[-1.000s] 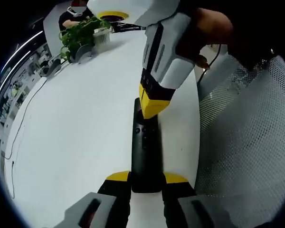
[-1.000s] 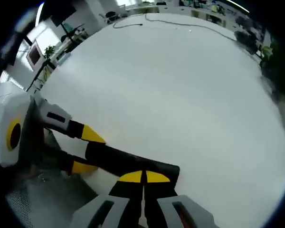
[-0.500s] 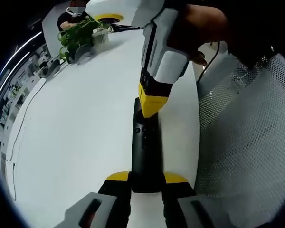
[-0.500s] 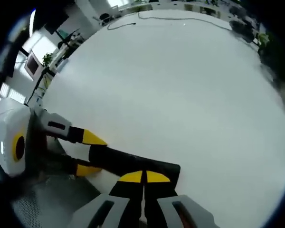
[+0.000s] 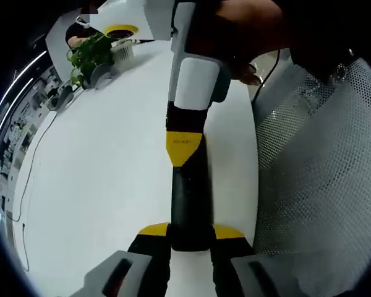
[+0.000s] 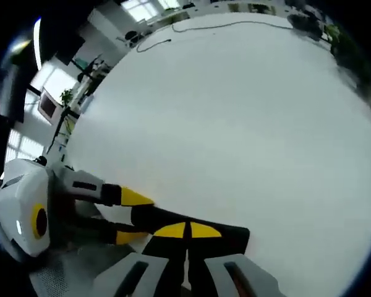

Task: Press the specified remote control buttons in sequence, fully releasing each button before pressing the next.

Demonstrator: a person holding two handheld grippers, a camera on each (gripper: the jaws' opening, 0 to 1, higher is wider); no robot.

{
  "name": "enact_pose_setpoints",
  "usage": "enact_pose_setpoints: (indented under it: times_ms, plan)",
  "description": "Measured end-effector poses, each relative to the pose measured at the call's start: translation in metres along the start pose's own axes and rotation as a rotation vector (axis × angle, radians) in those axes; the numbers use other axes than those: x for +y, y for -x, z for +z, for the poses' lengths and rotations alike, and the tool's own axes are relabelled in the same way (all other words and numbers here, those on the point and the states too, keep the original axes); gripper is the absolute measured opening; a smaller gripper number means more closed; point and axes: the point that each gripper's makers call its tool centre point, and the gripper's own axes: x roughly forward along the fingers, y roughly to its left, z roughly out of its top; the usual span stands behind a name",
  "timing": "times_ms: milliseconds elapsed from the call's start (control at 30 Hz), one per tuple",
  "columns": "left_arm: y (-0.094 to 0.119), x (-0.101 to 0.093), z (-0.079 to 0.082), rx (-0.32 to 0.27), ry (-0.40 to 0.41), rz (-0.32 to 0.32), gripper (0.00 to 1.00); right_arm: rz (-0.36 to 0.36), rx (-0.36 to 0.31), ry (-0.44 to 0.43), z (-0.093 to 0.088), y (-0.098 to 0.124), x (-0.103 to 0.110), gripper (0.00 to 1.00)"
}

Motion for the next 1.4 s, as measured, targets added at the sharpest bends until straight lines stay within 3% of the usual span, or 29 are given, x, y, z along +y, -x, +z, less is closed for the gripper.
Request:
enact_pose_setpoints:
  times_ms: [1400]
  plan:
    - [-0.0006,0.0007,-0.001,-0.018,0.066,-0.026,0.24,-0.048,0.027,0.058,-0.0026,-0.0073,0.0017,0.0]
